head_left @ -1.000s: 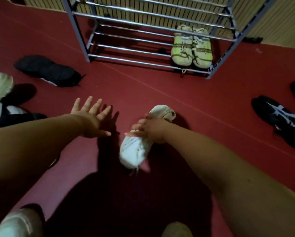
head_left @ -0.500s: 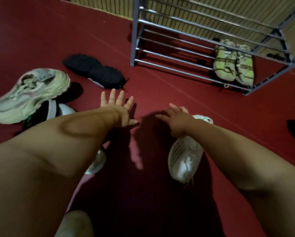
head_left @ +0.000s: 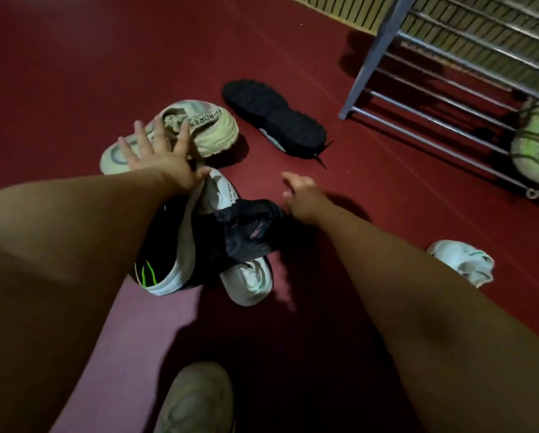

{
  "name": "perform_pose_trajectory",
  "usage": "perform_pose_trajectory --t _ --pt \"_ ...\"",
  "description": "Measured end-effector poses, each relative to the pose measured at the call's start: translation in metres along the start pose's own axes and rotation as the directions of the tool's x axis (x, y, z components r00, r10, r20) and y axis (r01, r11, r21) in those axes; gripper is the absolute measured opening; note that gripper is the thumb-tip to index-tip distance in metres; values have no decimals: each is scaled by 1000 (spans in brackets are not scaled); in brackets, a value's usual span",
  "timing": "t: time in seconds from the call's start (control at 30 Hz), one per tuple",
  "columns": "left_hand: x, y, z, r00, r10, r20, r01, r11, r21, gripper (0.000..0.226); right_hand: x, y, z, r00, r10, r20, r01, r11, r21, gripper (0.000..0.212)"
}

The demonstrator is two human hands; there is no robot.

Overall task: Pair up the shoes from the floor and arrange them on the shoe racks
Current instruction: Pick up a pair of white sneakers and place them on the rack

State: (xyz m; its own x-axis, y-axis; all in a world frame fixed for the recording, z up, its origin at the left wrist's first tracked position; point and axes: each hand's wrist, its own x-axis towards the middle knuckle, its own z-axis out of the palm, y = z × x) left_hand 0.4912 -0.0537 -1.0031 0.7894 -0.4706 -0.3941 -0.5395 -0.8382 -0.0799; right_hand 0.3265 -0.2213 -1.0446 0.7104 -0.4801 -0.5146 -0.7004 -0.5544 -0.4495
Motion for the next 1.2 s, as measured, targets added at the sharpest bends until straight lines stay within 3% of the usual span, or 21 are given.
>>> perform_pose_trajectory --t 0.07,0.13,0.27,0.37,0.47,0.53,0.63,0.77,0.93,0.97,1.03,1.07,1.13,1.2 --pt "-2 -19 7 999 14 36 -13 1000 -23 88 1 -6 -9 991 111 -73 -84 949 302 47" --pt "-6 -33 13 996 37 87 -33 998 -52 90 -4 -18 -14 995 96 -1 -88 914 397 49" --pt "-17 -43 22 975 61 214 -1 963 -271 104 -13 -44 -7 976 11 218 -93 926 367 65" --pt "-22 -42 32 956 104 274 12 921 -390 119 -14 -59 -2 944 -14 330 -68 970 233 72" --pt "-25 -34 32 964 78 256 20 933 -360 119 -12 -57 -2 962 45 270 -152 908 390 74" --pt "-28 -26 28 979 101 177 -55 967 -250 110 -12 -47 2 971 172 165 -235 806 543 73" --pt "-31 -13 23 974 200 109 -181 970 -164 97 -27 -22 18 965 262 9 -214 769 602 59" --pt "-36 9 19 949 285 138 -270 956 -117 80 -53 -11 39 972 215 -94 -96 730 677 53" --pt "-46 24 20 888 454 75 -437 884 -168 59 -106 -9 72 982 154 -108 -11 621 784 64" --pt "-48 23 20 879 472 65 -451 869 -205 58 -113 -7 85 986 100 -130 24 695 719 69" --pt "-54 22 20 868 494 45 -461 838 -293 60 -117 -2 107 995 -4 -100 42 923 382 86" --pt "-57 23 19 866 499 33 -459 821 -340 63 -118 -3 113 999 -15 -38 23 976 215 98" --pt "-63 25 13 868 495 33 -435 791 -430 77 -119 -7 117 999 10 42 -14 995 94 116" --pt "-68 28 9 849 524 70 -451 786 -423 96 -117 -12 123 1000 21 -16 -19 996 89 118"
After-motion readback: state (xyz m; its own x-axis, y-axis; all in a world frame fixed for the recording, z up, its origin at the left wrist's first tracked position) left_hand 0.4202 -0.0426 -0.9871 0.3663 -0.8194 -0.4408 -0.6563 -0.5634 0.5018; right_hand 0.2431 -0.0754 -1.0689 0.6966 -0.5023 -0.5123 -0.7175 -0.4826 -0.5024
